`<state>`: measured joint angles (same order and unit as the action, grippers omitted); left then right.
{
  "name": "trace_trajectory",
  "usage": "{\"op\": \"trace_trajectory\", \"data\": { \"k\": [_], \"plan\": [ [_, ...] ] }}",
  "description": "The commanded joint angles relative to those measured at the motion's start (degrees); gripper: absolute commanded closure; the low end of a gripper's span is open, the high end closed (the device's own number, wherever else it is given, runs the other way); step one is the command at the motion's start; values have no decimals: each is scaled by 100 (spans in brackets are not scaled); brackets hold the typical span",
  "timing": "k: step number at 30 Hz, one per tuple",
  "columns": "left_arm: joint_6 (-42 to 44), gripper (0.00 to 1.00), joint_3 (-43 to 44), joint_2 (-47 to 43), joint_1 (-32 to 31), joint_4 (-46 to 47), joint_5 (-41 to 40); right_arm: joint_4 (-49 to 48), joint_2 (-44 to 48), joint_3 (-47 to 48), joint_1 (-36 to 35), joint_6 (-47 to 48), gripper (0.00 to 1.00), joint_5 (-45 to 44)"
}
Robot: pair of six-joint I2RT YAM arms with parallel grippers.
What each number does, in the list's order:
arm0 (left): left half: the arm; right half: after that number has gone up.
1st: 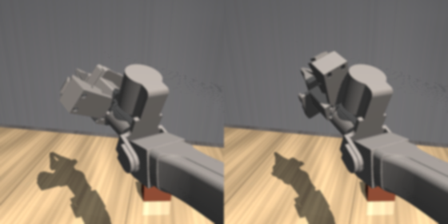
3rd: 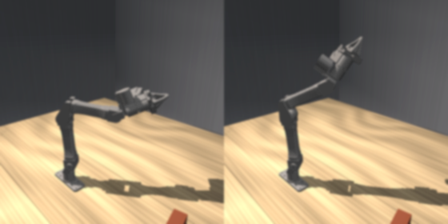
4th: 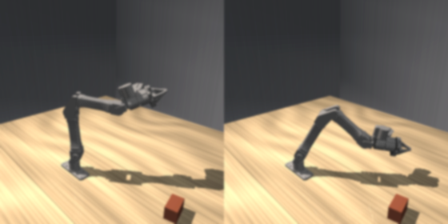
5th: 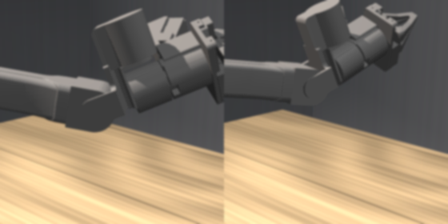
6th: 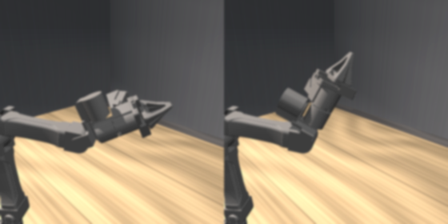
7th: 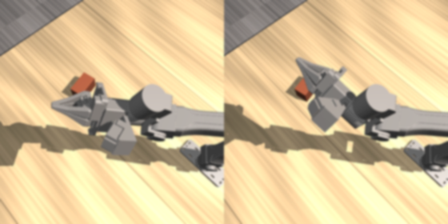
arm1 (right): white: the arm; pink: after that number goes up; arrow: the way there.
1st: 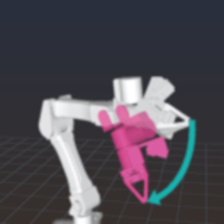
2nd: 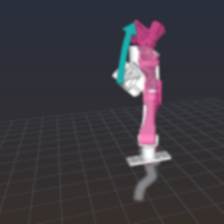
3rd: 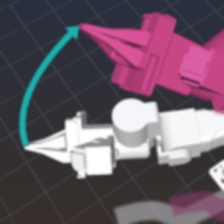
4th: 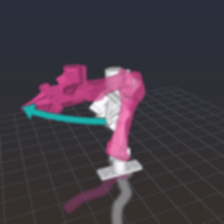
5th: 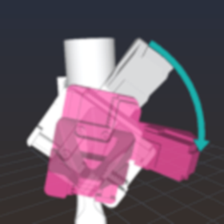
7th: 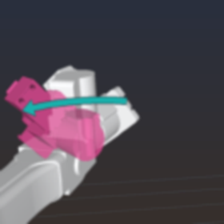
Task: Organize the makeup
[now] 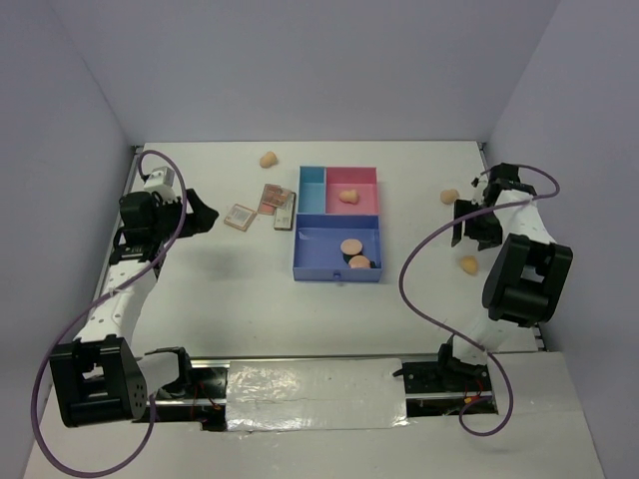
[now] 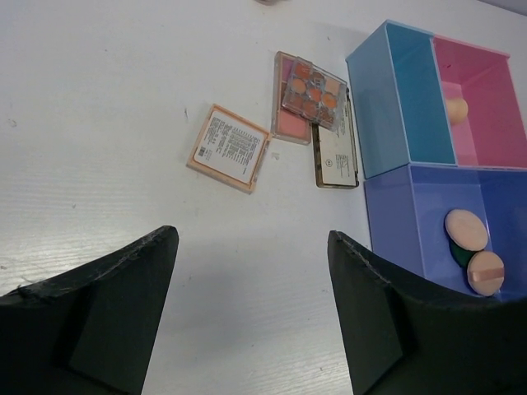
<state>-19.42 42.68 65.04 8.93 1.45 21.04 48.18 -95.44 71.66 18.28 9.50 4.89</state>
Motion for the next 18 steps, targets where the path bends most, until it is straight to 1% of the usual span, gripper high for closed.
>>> {"op": "trace_trajectory", "data": {
  "k": [1,7,12,15,16,18],
  "plan": [
    [114,14,136,-114,74,241,225,69,-159,15,114,35,26,-330],
    [52,15,118,-35,153,320,348,-248,-528,-29,193,87,34,-427],
    [61,15,127,36,214,294,375,-424,-853,-117,193,123,35,-392],
    [79,15,127,44,223,285,366,-485,-976,-152,193,131,38,-348],
    [79,14,118,53,232,285,357,-511,-1046,-143,202,123,44,-330],
    [87,15,109,62,232,294,383,-503,-1143,-100,193,105,52,-243]
  ]
}}
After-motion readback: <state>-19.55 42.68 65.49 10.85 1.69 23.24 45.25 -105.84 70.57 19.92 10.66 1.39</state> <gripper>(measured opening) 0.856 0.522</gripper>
